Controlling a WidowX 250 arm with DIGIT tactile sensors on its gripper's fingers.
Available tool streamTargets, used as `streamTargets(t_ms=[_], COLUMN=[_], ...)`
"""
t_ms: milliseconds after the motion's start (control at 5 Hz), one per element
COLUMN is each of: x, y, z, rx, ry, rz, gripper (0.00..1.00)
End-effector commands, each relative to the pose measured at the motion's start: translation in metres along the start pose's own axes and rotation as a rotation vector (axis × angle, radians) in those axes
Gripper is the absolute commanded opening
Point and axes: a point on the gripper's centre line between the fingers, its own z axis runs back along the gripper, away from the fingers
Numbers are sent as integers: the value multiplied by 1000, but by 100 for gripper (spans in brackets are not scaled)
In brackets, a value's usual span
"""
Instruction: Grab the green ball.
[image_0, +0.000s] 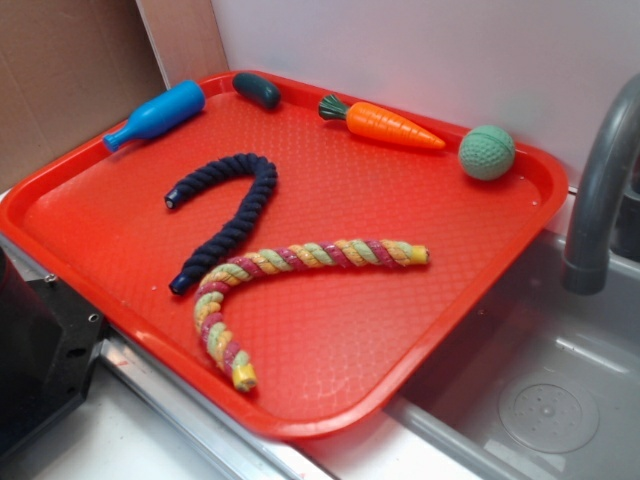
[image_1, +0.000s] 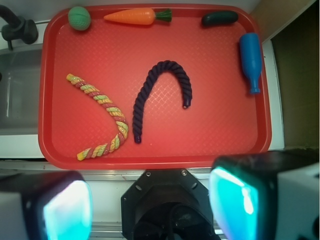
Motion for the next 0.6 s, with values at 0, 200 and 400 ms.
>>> streamTargets(t_ms=[0, 200, 400], x=[0, 31, 70], y=[0, -22, -47], z=[0, -45, -68], rx=[0, 8, -80], ry=[0, -81, -148], rz=[0, 45, -30], gripper=[100, 100, 100])
